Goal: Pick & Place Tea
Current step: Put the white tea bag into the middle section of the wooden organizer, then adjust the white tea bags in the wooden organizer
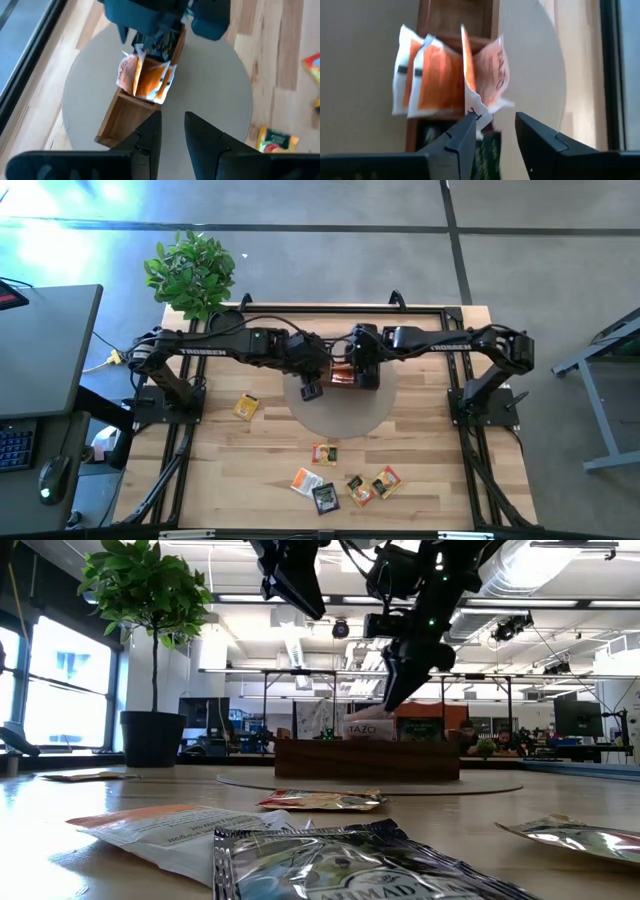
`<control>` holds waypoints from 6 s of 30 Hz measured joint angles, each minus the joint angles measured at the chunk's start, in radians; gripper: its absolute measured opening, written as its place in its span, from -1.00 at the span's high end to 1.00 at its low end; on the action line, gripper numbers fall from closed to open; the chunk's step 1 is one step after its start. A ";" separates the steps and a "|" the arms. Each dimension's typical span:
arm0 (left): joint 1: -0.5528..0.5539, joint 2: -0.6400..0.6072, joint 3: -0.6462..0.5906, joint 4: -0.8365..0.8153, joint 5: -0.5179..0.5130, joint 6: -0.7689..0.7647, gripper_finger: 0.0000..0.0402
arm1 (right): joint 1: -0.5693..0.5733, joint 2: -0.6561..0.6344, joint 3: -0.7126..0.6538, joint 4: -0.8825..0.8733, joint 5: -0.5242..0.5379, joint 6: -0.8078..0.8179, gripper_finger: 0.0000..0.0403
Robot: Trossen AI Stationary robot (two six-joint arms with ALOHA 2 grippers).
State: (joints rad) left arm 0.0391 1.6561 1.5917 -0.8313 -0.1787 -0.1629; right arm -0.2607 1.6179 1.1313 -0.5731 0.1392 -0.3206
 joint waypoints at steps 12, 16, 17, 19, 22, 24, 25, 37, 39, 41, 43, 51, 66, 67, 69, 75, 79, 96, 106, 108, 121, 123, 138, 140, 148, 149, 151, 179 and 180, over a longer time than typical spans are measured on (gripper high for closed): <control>0.000 -0.032 -0.002 -0.021 0.007 -0.055 0.59 | 0.000 -0.032 -0.001 0.054 -0.089 0.030 0.28; 0.000 -0.038 0.003 -0.013 0.009 -0.073 0.59 | 0.000 -0.032 -0.001 0.032 -0.088 0.032 0.27; 0.000 -0.036 0.000 -0.016 0.010 -0.078 0.59 | 0.000 -0.030 -0.001 0.026 -0.088 0.034 0.27; 0.000 -0.034 -0.001 -0.018 0.011 -0.078 0.59 | 0.000 -0.027 -0.001 0.024 -0.091 0.050 0.28; 0.000 -0.037 0.001 -0.016 0.011 -0.078 0.59 | 0.000 -0.026 -0.001 0.022 -0.095 0.055 0.28; 0.000 -0.036 0.000 -0.017 0.011 -0.078 0.59 | 0.000 -0.026 -0.001 0.024 -0.096 0.055 0.27; 0.000 -0.036 0.000 -0.016 0.011 -0.078 0.59 | 0.000 -0.026 -0.001 0.023 -0.096 0.057 0.27; 0.000 -0.036 0.000 -0.016 0.010 -0.078 0.59 | 0.000 0.067 -0.001 0.058 -0.129 0.055 0.30; 0.000 -0.036 0.000 -0.016 0.010 -0.078 0.59 | 0.000 0.079 -0.001 0.065 -0.105 0.052 0.30; 0.000 -0.036 0.000 -0.016 0.010 -0.077 0.59 | -0.001 0.084 -0.001 0.063 -0.071 0.047 0.32; 0.000 -0.036 0.000 -0.016 0.009 -0.077 0.59 | -0.001 0.085 -0.001 0.058 -0.046 0.031 0.40; 0.000 -0.036 0.000 -0.016 -0.015 -0.074 0.59 | 0.006 0.084 -0.001 0.030 -0.035 -0.025 0.89; 0.000 -0.036 0.000 -0.008 -0.043 -0.070 0.59 | 0.085 0.050 0.000 -0.007 0.130 -0.321 0.97; 0.000 -0.036 0.000 -0.008 -0.047 -0.070 0.59 | 0.094 0.051 0.000 -0.014 0.140 -0.336 0.97; 0.000 -0.036 0.000 -0.004 -0.049 -0.070 0.59 | 0.113 0.052 0.000 -0.020 0.155 -0.361 0.98; 0.000 -0.036 0.000 0.003 -0.050 -0.070 0.59 | 0.146 0.052 0.070 -0.051 0.157 -0.353 0.98; 0.000 -0.036 0.000 0.003 -0.051 -0.075 0.59 | 0.127 0.052 0.102 -0.065 0.155 -0.287 0.99; 0.001 -0.036 0.000 -0.003 -0.052 -0.074 0.59 | 0.075 0.089 0.098 -0.095 0.065 -0.219 0.99; 0.001 -0.036 0.000 -0.006 -0.052 -0.067 0.59 | 0.050 0.106 0.097 -0.088 0.143 -0.178 0.93; 0.001 -0.036 0.000 -0.006 -0.051 -0.067 0.59 | 0.050 0.106 0.097 -0.088 0.142 -0.181 0.87; 0.001 -0.036 0.000 -0.005 -0.050 -0.063 0.59 | 0.057 0.098 0.097 -0.067 0.170 -0.181 0.44; 0.000 -0.036 0.000 -0.006 -0.065 -0.045 0.59 | 0.067 0.082 0.097 -0.071 0.187 -0.161 0.42; -0.012 -0.176 -0.002 -0.262 -0.187 -0.119 0.59 | 0.208 -0.081 0.072 -0.001 -0.134 0.117 0.65; -0.029 -0.208 -0.024 -0.262 -0.221 -0.156 0.59 | 0.235 -0.081 0.020 0.065 -0.140 0.120 0.77; -0.155 -0.414 -0.365 -0.084 -0.256 -0.331 0.59 | 0.299 -0.080 -0.233 0.426 -0.051 0.191 0.97; -0.172 -0.437 -0.413 -0.037 -0.256 -0.345 0.59 | 0.298 -0.080 -0.265 0.471 -0.038 0.192 0.98; -0.205 -0.471 -0.497 0.090 -0.256 -0.377 0.59 | 0.293 -0.080 -0.325 0.560 -0.027 0.204 0.98; -0.295 -0.502 -0.619 0.253 -0.330 -0.463 0.59 | 0.089 0.059 -0.188 0.536 0.194 0.120 1.00; -0.295 -0.502 -0.619 0.252 -0.330 -0.463 0.59 | 0.079 0.059 -0.184 0.533 0.184 0.118 1.00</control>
State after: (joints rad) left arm -0.2558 1.1542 0.9730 -0.5789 -0.5083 -0.6258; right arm -0.1816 1.6766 0.9475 -0.0398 0.3228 -0.2029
